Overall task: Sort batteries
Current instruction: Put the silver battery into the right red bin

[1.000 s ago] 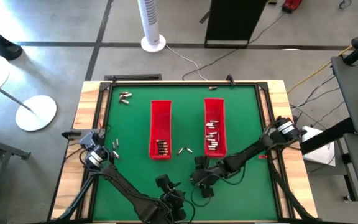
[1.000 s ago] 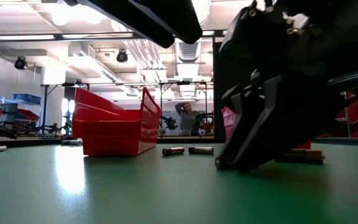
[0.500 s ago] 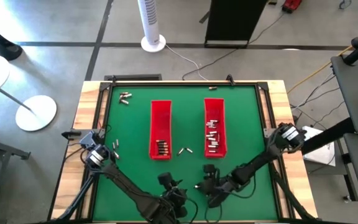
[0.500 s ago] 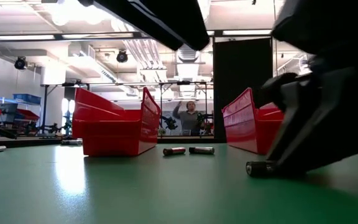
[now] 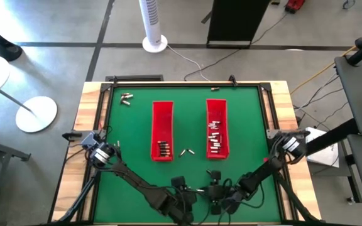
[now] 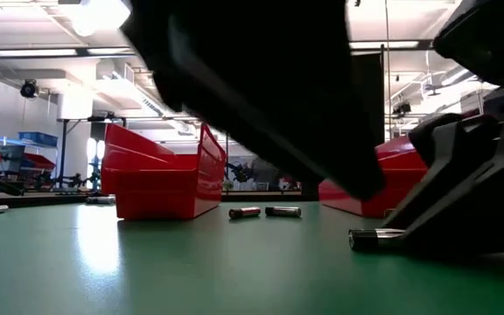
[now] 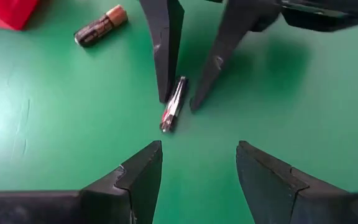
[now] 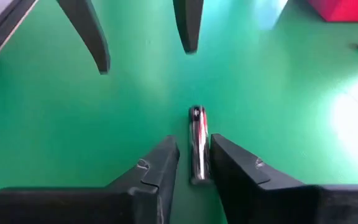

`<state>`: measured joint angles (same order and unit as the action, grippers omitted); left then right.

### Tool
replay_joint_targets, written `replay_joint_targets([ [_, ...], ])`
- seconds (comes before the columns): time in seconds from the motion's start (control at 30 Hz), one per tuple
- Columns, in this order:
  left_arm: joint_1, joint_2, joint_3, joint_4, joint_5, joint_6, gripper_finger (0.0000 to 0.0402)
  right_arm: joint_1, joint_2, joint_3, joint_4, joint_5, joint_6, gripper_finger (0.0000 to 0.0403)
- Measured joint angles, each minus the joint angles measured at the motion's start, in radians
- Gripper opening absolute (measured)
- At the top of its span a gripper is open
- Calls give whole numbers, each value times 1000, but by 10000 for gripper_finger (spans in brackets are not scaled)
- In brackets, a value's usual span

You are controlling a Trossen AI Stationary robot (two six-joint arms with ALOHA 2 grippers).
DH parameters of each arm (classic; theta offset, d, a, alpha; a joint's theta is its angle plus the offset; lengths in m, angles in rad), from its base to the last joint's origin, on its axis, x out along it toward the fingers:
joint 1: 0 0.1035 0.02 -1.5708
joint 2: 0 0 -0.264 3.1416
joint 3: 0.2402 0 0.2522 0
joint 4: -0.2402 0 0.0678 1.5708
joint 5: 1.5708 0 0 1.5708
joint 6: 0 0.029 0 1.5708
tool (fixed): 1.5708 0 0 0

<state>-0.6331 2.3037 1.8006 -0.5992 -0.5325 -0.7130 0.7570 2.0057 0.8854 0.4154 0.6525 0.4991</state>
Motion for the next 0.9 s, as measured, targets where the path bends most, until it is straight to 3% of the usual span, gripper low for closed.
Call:
replay_joint_targets([
  [0.23, -8, -38, -85, 89, -18, -39, 185, -7, 37, 38, 2, -6, 3, 132],
  [0.4, -9, -54, -169, 200, -18, -41, 185, -6, 37, 38, -11, -14, 40, 130],
  [0.9, -1, -106, -641, 1141, 46, 13, 185, -11, 81, 33, -46, -27, 54, 55],
])
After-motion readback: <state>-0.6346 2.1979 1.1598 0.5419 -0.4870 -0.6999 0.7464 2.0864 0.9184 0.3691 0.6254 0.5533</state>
